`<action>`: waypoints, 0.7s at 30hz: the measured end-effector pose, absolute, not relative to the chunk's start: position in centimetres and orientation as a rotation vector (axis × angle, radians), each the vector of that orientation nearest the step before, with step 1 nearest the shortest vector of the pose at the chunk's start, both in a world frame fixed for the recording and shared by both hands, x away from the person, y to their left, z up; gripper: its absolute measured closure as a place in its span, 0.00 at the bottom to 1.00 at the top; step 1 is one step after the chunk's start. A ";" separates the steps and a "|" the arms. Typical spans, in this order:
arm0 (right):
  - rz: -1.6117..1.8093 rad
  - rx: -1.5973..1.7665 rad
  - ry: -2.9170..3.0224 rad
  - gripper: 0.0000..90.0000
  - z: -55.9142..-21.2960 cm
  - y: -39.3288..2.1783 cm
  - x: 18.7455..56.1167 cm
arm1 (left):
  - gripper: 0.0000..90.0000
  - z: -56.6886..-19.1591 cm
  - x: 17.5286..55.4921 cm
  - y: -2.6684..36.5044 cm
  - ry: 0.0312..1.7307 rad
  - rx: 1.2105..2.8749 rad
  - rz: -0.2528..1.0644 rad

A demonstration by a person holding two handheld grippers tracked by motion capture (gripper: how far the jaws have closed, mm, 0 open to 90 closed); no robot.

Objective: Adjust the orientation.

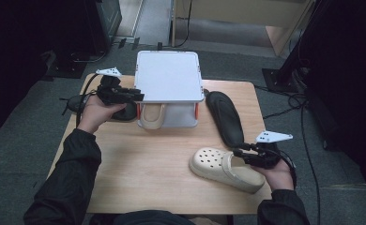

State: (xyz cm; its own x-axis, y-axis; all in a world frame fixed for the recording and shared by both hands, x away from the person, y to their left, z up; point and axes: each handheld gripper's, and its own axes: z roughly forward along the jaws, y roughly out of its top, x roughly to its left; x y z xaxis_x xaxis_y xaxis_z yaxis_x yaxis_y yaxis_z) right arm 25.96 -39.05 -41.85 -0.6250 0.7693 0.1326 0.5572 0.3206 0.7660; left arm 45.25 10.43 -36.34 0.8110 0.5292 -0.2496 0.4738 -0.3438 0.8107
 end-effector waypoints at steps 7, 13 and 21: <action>1.177 1.221 2.336 0.64 -42.9 -40.5 24.6 | 0.72 -36.4 45.3 10.5 0.745 1.988 0.066; 1.109 1.177 2.420 0.60 -44.3 -39.8 25.2 | 0.72 -36.4 45.3 10.5 0.742 1.988 0.066; 1.085 1.146 2.445 0.58 -45.7 -39.0 26.4 | 0.73 -36.5 45.3 10.5 0.744 1.984 0.066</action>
